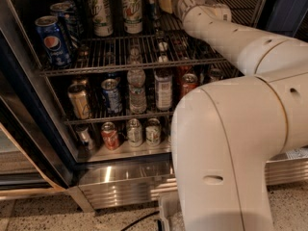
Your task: Pick coke can from top shelf of fridge
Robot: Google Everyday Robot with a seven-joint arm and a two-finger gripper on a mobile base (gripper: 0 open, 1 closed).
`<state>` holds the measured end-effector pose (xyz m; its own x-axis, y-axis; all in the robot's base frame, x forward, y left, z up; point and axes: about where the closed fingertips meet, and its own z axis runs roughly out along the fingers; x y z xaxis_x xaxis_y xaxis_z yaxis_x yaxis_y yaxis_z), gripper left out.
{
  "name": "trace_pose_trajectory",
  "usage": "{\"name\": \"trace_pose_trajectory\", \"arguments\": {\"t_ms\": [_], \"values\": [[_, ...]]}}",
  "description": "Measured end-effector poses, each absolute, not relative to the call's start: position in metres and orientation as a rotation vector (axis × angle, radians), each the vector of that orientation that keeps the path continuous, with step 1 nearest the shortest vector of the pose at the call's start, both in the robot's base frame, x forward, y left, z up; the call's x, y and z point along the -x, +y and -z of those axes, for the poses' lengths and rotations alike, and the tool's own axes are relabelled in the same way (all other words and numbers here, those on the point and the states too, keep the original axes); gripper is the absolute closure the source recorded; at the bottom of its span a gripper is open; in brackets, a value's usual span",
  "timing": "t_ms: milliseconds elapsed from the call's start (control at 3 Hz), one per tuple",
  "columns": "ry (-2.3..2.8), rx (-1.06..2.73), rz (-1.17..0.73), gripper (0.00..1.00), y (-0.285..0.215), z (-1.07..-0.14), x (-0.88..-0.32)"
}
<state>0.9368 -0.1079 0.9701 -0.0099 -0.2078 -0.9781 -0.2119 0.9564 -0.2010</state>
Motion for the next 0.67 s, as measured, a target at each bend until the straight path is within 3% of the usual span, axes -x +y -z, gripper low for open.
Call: {"name": "trace_pose_trajectory", "arguments": {"t_ms": [333,667], "values": [[1.590,0.331,-0.003,0.22,-0.1078,-0.9701,-0.9368],[1.590,0.331,-0.003,0.03,-0.1078,-0.9701,-0.9368]]}}
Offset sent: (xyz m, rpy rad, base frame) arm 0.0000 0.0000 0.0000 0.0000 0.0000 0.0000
